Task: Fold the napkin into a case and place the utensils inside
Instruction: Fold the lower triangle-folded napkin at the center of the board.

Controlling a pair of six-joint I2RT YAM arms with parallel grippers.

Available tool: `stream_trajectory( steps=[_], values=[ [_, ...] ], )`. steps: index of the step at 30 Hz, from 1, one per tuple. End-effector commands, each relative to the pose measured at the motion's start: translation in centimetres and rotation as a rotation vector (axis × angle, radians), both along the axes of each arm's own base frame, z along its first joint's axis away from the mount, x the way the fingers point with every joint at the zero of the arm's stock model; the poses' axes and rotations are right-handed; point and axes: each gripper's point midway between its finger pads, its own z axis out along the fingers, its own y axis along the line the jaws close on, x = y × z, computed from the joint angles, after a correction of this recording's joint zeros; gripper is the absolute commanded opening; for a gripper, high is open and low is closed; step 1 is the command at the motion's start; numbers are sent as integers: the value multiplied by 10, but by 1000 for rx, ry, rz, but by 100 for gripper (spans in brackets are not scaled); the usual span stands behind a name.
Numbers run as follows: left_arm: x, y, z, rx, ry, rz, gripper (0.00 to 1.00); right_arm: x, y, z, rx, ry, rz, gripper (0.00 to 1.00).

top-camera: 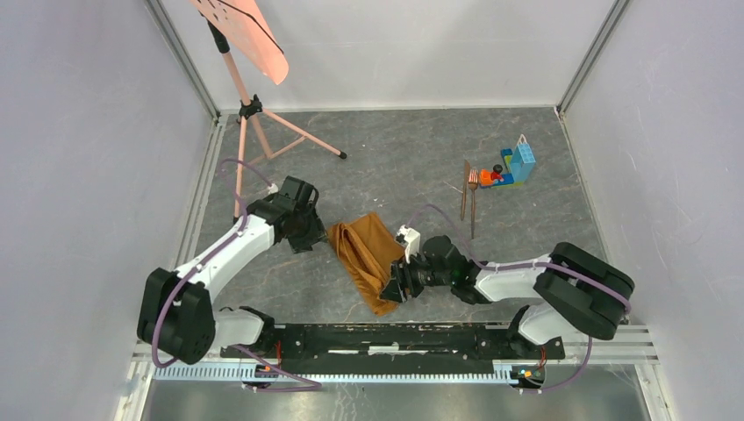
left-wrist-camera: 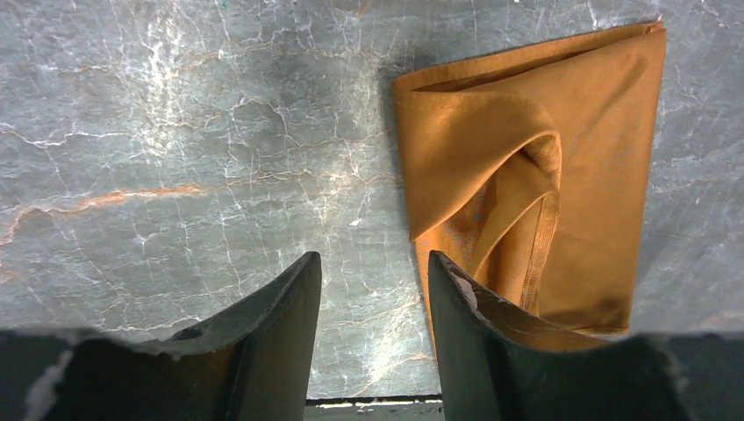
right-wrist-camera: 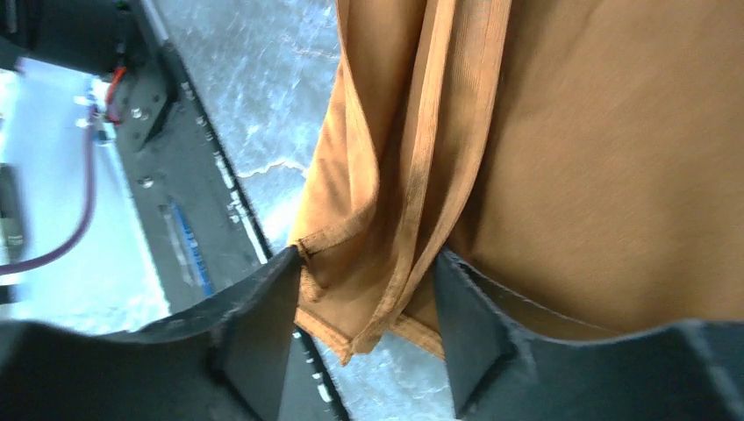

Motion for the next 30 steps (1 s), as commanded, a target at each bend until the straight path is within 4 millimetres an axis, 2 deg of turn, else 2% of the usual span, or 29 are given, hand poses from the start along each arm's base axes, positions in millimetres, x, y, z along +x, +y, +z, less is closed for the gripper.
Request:
stream_trajectory(
  steps=[1, 5, 7, 12, 15, 17, 18, 20, 22, 24, 28, 30],
  values=[
    [4, -6, 6, -85, -85, -65, 54, 33, -12, 6, -158, -232, 15, 66],
    [0, -3, 3, -125, -100, -55, 54, 57, -23, 19, -258, -386, -13, 78],
    [0, -6, 3, -159, -107, -66, 55, 67, -20, 27, -277, -434, -20, 81],
    [5, -16, 4, -217, -121, -91, 56, 92, 21, 54, -153, -437, -76, 83],
    [11, -25, 6, -270, -124, -102, 51, 120, 44, 62, -127, -378, -140, 76],
    [15, -29, 6, -295, -118, -105, 49, 127, 55, 62, -95, -310, -113, 71],
    [15, -31, 7, -308, -117, -110, 48, 126, 56, 63, -82, -292, -99, 71],
    [16, -34, 10, -325, -118, -117, 48, 119, 53, 71, -43, -310, -83, 77],
    [17, -35, 11, -333, -130, -115, 48, 122, 47, 75, -18, -319, -119, 83],
    [18, -37, 13, -346, -138, -120, 46, 134, 48, 72, -30, -305, -135, 80],
    [23, -40, 15, -352, -135, -129, 39, 148, 64, 63, 8, -239, -123, 65],
    [24, -41, 14, -353, -130, -131, 36, 155, 66, 60, 12, -238, -133, 61]
  ],
)
